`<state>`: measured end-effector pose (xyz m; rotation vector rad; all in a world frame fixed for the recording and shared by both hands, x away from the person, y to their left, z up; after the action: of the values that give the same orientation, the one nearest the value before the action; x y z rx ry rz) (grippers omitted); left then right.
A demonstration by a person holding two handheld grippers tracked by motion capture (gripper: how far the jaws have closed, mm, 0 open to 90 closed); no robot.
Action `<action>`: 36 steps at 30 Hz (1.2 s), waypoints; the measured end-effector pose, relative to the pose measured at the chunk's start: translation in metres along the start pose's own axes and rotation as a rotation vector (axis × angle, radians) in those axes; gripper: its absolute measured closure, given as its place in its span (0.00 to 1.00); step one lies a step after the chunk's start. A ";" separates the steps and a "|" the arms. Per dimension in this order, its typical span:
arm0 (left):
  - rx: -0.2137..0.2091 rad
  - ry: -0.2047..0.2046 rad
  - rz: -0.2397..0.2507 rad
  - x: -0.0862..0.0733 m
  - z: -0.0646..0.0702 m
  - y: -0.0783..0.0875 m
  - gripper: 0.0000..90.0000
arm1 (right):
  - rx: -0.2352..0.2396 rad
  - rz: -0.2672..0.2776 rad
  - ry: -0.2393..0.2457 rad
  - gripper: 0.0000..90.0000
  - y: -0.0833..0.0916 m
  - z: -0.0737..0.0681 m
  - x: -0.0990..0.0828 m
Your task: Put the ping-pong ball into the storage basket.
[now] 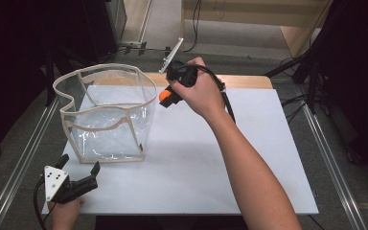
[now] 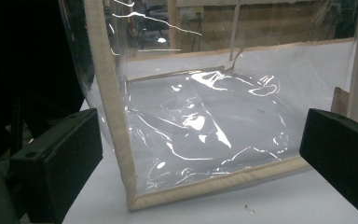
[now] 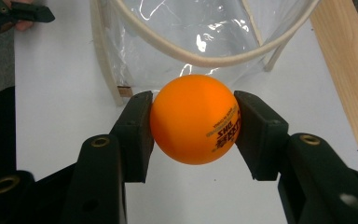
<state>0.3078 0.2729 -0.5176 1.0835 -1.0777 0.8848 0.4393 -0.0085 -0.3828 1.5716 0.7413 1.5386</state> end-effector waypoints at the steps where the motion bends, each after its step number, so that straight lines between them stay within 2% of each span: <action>1: 0.000 0.000 0.000 0.000 0.000 0.000 0.00 | 0.000 0.001 0.002 0.53 0.001 0.001 0.001; 16: -0.001 -0.001 -0.001 0.000 0.000 0.000 0.00 | -0.007 0.007 0.015 0.53 0.006 0.005 0.016; 36: 0.000 0.001 -0.003 0.000 -0.001 0.000 0.00 | -0.014 0.012 0.024 0.53 0.004 0.008 0.032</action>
<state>0.3077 0.2738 -0.5176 1.0843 -1.0748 0.8830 0.4498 0.0158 -0.3621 1.5524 0.7341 1.5712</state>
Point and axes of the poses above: each handheld gripper's, and its own axes: y roughly backward along the jaws, x roughly out of its top, z roughly to its right, the point moved 10 cm from there along -y, roughly forward along the jaws, and after that the axes turned 10 degrees about y, right-handed, at the moved point
